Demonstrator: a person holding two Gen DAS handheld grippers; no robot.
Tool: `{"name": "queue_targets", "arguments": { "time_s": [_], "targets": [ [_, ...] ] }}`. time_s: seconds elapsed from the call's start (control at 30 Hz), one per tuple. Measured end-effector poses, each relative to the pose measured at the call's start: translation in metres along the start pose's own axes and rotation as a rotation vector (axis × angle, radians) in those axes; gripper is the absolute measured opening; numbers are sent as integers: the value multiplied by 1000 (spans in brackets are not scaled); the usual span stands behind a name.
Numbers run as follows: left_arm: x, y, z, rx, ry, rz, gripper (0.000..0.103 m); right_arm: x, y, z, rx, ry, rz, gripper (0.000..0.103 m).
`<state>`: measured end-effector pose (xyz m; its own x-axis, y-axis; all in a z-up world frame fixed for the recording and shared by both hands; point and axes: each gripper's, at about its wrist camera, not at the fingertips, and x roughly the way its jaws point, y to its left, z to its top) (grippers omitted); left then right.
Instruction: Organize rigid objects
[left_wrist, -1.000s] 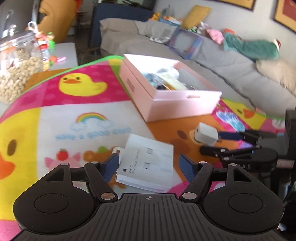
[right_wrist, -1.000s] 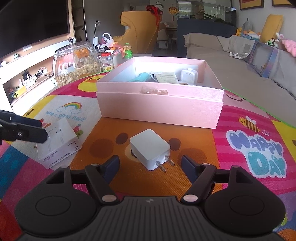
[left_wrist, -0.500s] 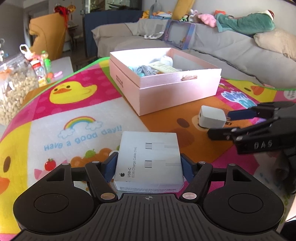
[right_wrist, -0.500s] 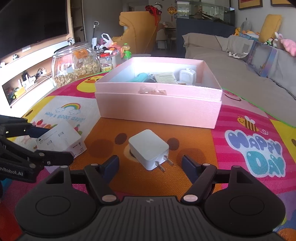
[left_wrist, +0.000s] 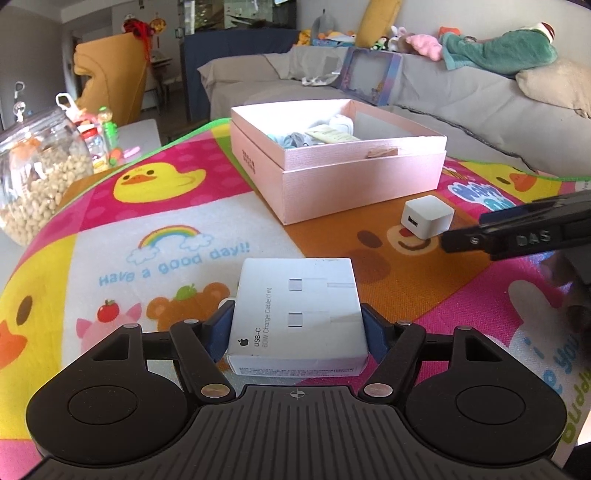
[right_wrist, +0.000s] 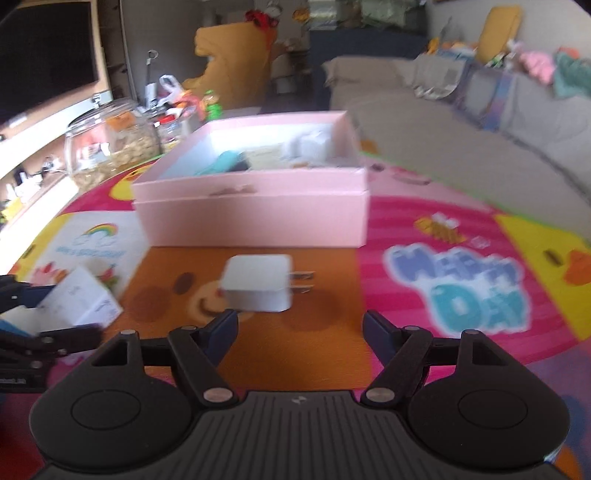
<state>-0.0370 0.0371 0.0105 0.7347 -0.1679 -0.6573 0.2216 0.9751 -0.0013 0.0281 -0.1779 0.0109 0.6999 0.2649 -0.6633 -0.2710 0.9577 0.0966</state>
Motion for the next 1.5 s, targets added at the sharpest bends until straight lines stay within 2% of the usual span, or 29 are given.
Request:
{"name": "queue_targets", "arguments": {
  "time_s": [0.2, 0.23, 0.3, 0.33, 0.57, 0.67, 0.8, 0.9, 0.93, 0.97, 1.03, 1.1, 1.23, 1.3, 1.37, 1.5],
  "targets": [
    [-2, -1, -3, -2, -16, 8, 75, 27, 20, 19, -33, 11, -56, 79],
    [-3, 0, -4, -8, -19, 4, 75, 29, 23, 20, -42, 9, -71, 77],
    [-4, 3, -5, -22, -22, -3, 75, 29, 28, 20, -65, -3, -67, 63],
    [-5, 3, -5, -23, -24, -4, 75, 27, 30, 20, -80, -3, -62, 62],
    [-8, -3, -6, -13, -17, 18, 75, -15, 31, 7, -145, -46, 2, 62],
    [-13, -6, -7, -8, -13, -6, 75, -43, 27, 6, -151, -83, 20, 62],
    [-37, -13, 2, 18, -97, -73, 74, -79, 21, 11, -156, -157, 27, 62],
    [-56, -15, 35, 29, -197, -88, 73, -97, 17, 18, -146, -211, 27, 62],
    [-60, -16, 50, 37, -228, -84, 43, -101, 16, 20, -142, -227, 26, 62],
    [-63, -16, 65, 47, -256, -74, 9, -104, 16, 22, -138, -240, 26, 62],
    [-64, -18, 98, 61, -295, -70, 14, -107, 15, 25, -126, -254, 30, 62],
    [-60, -18, 129, 64, -354, -61, 14, -105, 15, 25, -120, -251, 37, 62],
    [-46, -10, 168, 15, -365, -73, 14, -99, 11, 19, -108, -230, 35, 62],
    [-45, -4, 165, -1, -332, -104, 14, -95, 7, 13, -99, -214, 40, 62],
    [-44, 1, 146, 4, -289, -121, 15, -87, 3, 8, -97, -192, 37, 62],
    [-42, 20, 90, -10, -133, -76, 15, -62, 0, 0, -90, -123, 24, 62]
  ]
}}
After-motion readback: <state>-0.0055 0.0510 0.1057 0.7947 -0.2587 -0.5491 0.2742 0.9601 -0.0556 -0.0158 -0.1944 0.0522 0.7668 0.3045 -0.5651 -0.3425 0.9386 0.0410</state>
